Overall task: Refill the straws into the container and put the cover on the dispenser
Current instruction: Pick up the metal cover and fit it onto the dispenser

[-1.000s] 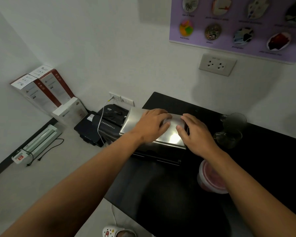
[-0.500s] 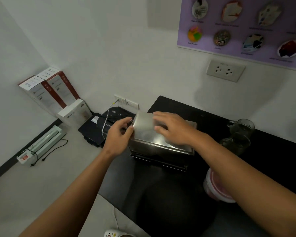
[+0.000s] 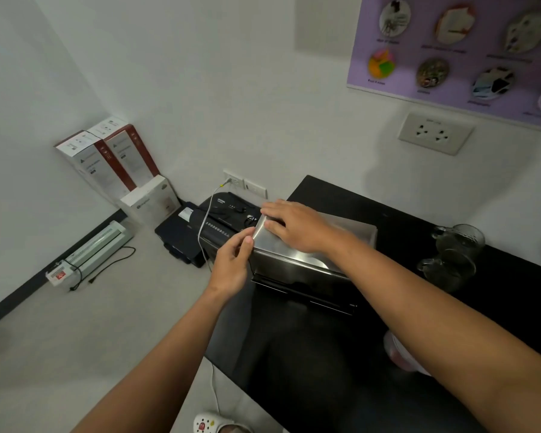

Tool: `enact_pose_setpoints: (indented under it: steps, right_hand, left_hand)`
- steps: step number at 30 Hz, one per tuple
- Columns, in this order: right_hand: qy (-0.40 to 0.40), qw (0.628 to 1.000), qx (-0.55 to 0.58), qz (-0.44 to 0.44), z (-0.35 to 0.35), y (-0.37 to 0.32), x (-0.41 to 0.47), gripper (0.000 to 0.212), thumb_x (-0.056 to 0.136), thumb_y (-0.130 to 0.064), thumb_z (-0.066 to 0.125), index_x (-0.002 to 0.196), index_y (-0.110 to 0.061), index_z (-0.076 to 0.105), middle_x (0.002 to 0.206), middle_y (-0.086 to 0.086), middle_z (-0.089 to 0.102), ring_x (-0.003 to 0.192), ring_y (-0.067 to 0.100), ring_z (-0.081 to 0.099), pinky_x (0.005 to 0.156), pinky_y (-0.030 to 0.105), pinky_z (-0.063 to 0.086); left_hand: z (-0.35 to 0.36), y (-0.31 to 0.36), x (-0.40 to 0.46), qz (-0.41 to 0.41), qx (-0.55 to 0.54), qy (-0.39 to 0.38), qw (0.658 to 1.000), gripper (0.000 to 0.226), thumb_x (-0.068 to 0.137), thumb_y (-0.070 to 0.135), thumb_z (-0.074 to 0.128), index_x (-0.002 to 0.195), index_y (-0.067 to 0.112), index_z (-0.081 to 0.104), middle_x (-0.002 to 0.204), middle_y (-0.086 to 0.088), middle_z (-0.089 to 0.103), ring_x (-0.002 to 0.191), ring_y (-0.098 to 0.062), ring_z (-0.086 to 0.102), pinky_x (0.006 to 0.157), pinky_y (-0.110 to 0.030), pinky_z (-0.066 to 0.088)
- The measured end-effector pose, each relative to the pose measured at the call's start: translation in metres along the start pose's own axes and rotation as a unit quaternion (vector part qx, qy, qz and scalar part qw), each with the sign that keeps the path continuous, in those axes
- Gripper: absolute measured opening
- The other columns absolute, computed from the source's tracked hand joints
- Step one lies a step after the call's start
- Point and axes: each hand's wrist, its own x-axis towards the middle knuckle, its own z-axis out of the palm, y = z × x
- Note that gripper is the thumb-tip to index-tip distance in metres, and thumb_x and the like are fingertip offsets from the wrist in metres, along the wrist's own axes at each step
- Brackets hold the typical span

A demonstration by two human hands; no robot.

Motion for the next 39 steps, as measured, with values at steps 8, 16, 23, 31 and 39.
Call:
enact_pose_setpoints:
  steps: [8, 16, 23, 31, 39]
  right_hand:
    - [0.025, 0.999, -0.033, -0.012, -0.005, -0.006, -0.032, 0.031, 0.104, -0.033, 0.052, 0.126, -0.015, 0.064, 0.130, 0.000, 0.061, 0.125, 0.022, 0.052, 0.105, 0.048, 0.040]
    - [0.081, 0.978, -0.015, 0.190, 0.014, 0.025, -0.124, 0.064, 0.103, -0.056, 0.045, 0.161, -0.033, 0.029, 0.176, 0.007, 0.006, 0.161, 0.033, -0.007, 0.127, 0.055, 0.002]
    - [0.181, 0.867, 0.328, 0.329, 0.030, 0.027, -0.158, 0.091, 0.094, -0.040, 0.073, 0.163, -0.026, 0.016, 0.167, 0.006, 0.029, 0.148, 0.027, 0.040, 0.117, 0.040, 0.037]
    - [0.104, 0.818, 0.448, 0.346, 0.037, 0.048, -0.156, 0.099, 0.080, -0.048, 0.084, 0.154, -0.037, 0.020, 0.123, -0.026, 0.055, 0.109, 0.002, 0.058, 0.091, 0.036, 0.056]
    - [0.131, 0.811, 0.434, 0.368, 0.027, 0.071, -0.129, 0.100, 0.079, -0.042, 0.088, 0.154, -0.023, 0.024, 0.131, -0.010, 0.057, 0.115, 0.014, 0.059, 0.084, 0.031, 0.053]
  left_hand:
    - [0.004, -0.001, -0.003, 0.012, 0.044, 0.025, 0.999, 0.033, 0.112, 0.023, 0.051, 0.142, 0.019, 0.063, 0.115, 0.017, 0.069, 0.096, 0.020, 0.064, 0.083, -0.003, 0.051]
    - [0.007, 0.003, -0.001, -0.075, -0.046, 0.010, 0.996, 0.035, 0.111, 0.030, 0.053, 0.140, 0.017, 0.067, 0.134, -0.003, 0.072, 0.129, -0.019, 0.065, 0.118, -0.047, 0.046]
    - [0.006, -0.003, 0.005, -0.082, -0.035, -0.051, 0.995, 0.023, 0.108, 0.040, 0.055, 0.114, 0.029, 0.075, 0.092, 0.020, 0.077, 0.089, 0.004, 0.070, 0.080, -0.023, 0.049]
    - [0.009, 0.004, 0.004, -0.056, -0.018, -0.087, 0.994, 0.024, 0.111, 0.034, 0.050, 0.125, 0.041, 0.069, 0.110, 0.018, 0.081, 0.100, 0.008, 0.073, 0.077, -0.004, 0.053]
    - [0.016, 0.015, 0.045, -0.046, 0.000, -0.114, 0.992, 0.024, 0.110, 0.037, 0.054, 0.127, 0.039, 0.070, 0.107, 0.014, 0.081, 0.094, 0.007, 0.075, 0.071, -0.004, 0.053]
